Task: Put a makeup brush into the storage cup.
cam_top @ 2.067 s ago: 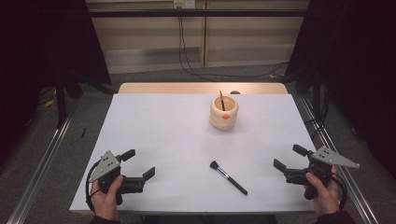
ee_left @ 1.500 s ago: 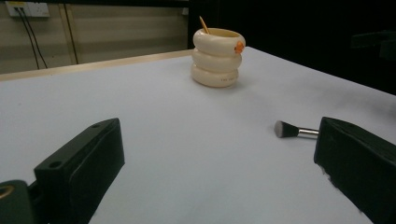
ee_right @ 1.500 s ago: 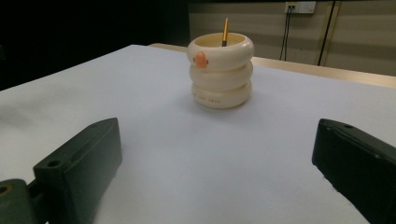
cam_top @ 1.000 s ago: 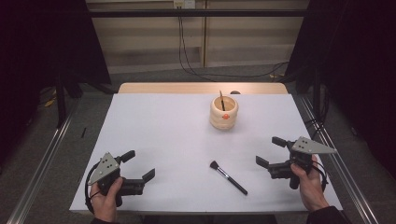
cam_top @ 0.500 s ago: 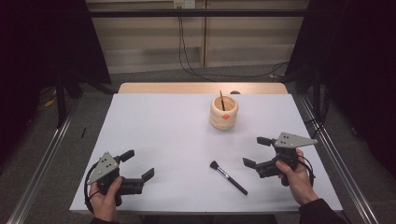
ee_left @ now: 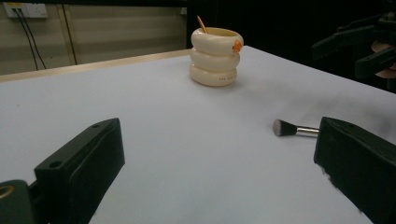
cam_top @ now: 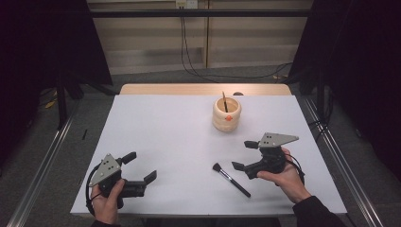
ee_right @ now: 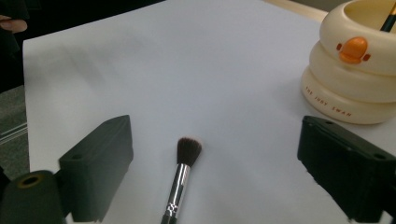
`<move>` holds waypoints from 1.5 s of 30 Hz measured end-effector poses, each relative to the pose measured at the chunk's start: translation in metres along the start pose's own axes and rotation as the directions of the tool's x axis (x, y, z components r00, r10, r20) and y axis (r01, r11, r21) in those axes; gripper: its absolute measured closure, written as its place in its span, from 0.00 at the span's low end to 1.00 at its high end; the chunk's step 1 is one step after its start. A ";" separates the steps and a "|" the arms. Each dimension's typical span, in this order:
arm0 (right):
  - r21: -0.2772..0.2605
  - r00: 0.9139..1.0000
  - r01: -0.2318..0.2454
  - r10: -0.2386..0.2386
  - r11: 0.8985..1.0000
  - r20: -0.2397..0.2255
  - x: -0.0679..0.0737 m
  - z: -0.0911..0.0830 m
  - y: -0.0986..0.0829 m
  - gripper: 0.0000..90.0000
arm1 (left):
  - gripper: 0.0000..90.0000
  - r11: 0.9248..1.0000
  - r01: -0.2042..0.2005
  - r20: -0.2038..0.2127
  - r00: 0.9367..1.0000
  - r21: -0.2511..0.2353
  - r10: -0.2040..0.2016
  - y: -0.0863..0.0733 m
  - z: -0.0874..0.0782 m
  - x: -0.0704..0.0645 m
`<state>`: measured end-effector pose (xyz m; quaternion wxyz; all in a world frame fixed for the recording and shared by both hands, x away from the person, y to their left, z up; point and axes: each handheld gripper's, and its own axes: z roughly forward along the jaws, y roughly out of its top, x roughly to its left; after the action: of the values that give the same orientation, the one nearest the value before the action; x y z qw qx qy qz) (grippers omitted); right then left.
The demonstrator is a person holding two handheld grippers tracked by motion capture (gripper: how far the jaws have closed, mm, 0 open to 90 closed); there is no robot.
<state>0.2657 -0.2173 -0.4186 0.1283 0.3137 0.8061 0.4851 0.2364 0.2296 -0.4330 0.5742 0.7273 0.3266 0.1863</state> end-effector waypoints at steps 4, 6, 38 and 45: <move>0.056 0.999 -0.010 0.013 0.998 -0.039 -0.002 0.005 0.001 0.14 | 0.02 1.000 -0.006 0.002 1.000 0.002 0.006 0.000 0.000 0.000; 0.082 0.999 -0.009 0.012 0.997 -0.039 -0.002 0.008 0.001 0.16 | 0.02 1.000 -0.004 -0.003 1.000 0.002 0.004 0.000 0.000 0.001; 0.487 0.988 -0.033 0.102 0.873 -0.115 -0.004 0.049 0.018 0.42 | 0.02 1.000 -0.013 0.012 1.000 0.019 0.013 -0.001 0.001 0.002; 0.558 0.986 -0.021 0.110 0.830 -0.127 -0.003 0.054 0.020 0.49 | 0.02 1.000 -0.011 0.011 1.000 0.017 0.010 -0.001 0.002 0.001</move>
<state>0.3031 -0.1752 -0.4285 -0.0472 0.3266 0.9082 0.2573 0.2378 0.2292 -0.4344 0.5687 0.7350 0.3211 0.1824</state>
